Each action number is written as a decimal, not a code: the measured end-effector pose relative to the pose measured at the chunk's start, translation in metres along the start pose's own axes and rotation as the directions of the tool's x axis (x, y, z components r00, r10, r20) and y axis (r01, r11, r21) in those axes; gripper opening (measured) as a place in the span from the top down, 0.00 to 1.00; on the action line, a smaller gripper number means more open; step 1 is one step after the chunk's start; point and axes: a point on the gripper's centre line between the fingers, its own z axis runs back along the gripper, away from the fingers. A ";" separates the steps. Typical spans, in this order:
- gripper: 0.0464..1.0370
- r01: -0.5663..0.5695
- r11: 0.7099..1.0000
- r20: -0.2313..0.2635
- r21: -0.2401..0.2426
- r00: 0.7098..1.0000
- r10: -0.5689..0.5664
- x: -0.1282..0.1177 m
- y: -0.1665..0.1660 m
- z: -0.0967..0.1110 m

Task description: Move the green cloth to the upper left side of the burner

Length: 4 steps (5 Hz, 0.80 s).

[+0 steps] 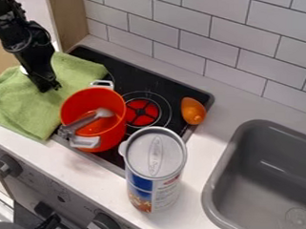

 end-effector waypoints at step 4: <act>0.99 0.198 0.968 0.027 -0.157 0.980 -0.196 0.016 -0.024 -0.001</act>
